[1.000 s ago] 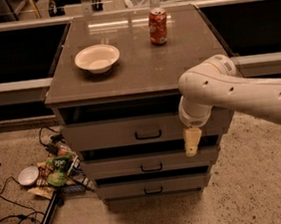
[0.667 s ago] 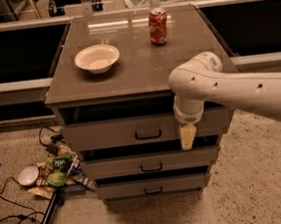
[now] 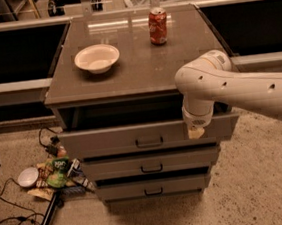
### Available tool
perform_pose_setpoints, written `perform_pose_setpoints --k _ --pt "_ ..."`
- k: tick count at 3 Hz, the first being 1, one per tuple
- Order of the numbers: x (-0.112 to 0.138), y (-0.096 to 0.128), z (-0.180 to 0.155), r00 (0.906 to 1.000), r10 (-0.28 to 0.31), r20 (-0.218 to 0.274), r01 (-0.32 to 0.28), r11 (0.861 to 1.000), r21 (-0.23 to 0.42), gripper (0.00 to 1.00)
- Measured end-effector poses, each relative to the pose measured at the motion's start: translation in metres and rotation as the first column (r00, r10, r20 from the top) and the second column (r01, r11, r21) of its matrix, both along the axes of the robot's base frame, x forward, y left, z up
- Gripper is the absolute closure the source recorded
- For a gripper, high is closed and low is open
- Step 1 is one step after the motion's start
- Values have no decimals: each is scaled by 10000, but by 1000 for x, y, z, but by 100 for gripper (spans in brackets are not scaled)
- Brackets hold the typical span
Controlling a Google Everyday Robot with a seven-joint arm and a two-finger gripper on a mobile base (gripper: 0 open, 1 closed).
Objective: Open top drawer
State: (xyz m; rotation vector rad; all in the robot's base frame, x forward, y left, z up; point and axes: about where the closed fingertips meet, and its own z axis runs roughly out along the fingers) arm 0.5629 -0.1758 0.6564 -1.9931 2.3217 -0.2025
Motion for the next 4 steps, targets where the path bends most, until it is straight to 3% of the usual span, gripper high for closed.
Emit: perform_pose_setpoints --k 1,2,4 --pt "1 0 4 10000 0 0 0 10000 0 87" --pt "1 0 12 10000 -1 0 1 10000 0 87" --pt "0 0 14 10000 0 -21 0 10000 -8 40"
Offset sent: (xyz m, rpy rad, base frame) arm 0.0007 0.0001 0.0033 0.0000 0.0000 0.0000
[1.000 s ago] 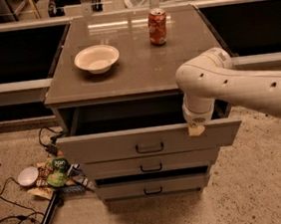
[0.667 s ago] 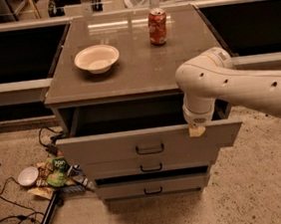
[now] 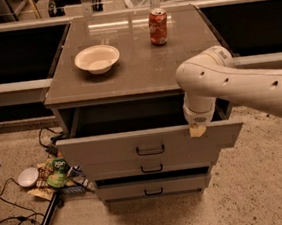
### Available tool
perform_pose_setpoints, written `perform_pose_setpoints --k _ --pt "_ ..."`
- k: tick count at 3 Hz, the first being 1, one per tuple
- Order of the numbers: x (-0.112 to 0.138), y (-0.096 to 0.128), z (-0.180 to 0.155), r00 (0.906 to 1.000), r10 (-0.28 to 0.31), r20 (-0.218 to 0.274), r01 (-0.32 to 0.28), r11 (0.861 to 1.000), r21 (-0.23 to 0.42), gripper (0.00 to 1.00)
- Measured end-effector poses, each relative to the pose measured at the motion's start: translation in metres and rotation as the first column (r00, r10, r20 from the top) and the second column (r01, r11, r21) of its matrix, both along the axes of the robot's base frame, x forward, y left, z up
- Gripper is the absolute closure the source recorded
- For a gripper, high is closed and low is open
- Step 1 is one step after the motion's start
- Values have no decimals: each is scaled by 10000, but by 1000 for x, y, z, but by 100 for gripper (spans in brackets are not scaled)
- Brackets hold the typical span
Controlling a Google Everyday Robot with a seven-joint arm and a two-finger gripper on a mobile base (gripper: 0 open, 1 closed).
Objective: Open top drawer
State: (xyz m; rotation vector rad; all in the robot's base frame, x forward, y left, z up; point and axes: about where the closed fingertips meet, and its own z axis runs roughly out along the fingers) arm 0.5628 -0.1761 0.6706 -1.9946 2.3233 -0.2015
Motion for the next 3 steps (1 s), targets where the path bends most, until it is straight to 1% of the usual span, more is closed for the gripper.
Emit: perform_pose_setpoints --k 1,2,3 --pt "-1 0 -1 10000 0 -20 0 10000 -8 18" --pt "-1 -1 -2 10000 -1 -39 1 10000 -16 0" --pt "-1 -1 -2 10000 -1 -40 1 10000 -16 0"
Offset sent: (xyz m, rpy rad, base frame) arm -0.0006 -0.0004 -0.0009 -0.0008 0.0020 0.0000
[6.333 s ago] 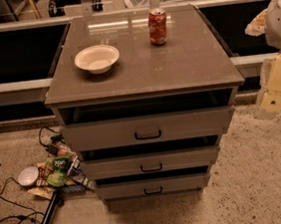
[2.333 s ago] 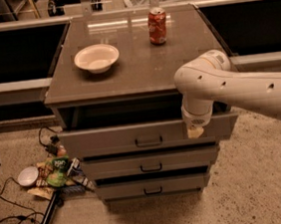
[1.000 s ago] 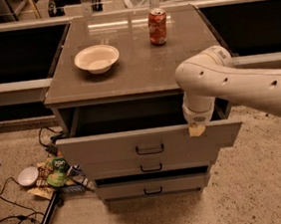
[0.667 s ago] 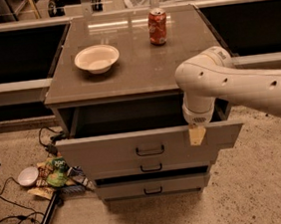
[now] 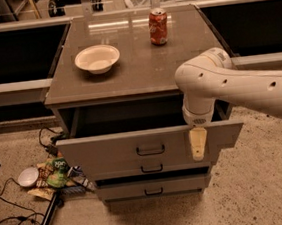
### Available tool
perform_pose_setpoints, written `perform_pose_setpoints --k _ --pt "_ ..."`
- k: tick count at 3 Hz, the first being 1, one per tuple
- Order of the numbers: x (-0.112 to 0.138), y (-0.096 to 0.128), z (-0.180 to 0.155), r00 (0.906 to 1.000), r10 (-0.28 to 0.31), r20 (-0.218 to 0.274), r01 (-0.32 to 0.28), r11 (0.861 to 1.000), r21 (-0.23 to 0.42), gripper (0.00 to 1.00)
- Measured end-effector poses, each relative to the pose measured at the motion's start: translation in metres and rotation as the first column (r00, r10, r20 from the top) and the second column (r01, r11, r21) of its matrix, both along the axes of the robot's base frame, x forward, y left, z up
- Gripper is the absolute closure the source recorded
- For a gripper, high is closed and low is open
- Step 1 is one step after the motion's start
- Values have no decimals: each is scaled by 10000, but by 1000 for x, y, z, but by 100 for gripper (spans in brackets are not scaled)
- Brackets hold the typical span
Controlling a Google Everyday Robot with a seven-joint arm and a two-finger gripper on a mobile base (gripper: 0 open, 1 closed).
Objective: Open top drawer
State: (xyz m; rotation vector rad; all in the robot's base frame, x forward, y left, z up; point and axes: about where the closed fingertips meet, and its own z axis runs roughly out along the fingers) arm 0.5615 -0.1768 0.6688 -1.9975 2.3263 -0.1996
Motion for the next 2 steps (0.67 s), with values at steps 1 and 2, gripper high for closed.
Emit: perform_pose_setpoints --k 1,2 --pt "-26 -7 -13 9989 -299 -350 305 9994 178 18" --pt "-74 -12 -22 9933 -874 -756 936 9922 826 41"
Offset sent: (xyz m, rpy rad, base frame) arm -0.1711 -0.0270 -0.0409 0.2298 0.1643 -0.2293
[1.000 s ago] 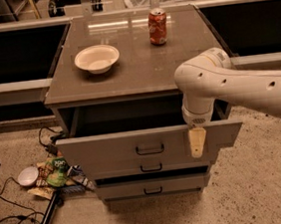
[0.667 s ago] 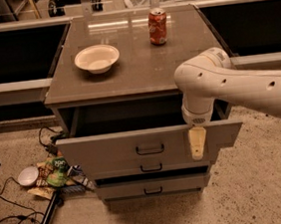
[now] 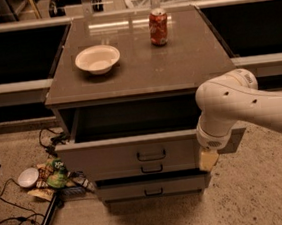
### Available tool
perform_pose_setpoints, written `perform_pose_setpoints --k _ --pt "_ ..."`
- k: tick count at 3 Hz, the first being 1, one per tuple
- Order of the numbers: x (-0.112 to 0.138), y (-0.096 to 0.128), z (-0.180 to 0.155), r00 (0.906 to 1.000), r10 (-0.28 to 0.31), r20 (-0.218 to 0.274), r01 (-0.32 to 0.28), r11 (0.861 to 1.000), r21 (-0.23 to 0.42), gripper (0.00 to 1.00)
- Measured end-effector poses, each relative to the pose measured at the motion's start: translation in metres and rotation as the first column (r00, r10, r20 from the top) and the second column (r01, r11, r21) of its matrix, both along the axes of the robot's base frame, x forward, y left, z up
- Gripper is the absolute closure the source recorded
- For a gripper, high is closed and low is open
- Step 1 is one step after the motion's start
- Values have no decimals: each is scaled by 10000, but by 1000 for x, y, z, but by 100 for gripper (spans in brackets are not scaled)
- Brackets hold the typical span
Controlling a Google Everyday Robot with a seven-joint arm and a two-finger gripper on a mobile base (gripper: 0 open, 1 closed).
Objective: Open top drawer
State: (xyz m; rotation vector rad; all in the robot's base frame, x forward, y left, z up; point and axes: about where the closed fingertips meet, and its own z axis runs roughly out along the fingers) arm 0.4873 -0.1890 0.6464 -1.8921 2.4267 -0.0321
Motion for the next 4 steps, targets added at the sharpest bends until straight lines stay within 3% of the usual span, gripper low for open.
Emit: perform_pose_setpoints --k 2,3,4 --pt "1 0 7 10000 -1 0 1 10000 1 88" --pt "-22 0 13 9999 -144 -87 145 9998 123 100" --pt "-19 0 15 9999 -144 -87 145 9998 124 82"
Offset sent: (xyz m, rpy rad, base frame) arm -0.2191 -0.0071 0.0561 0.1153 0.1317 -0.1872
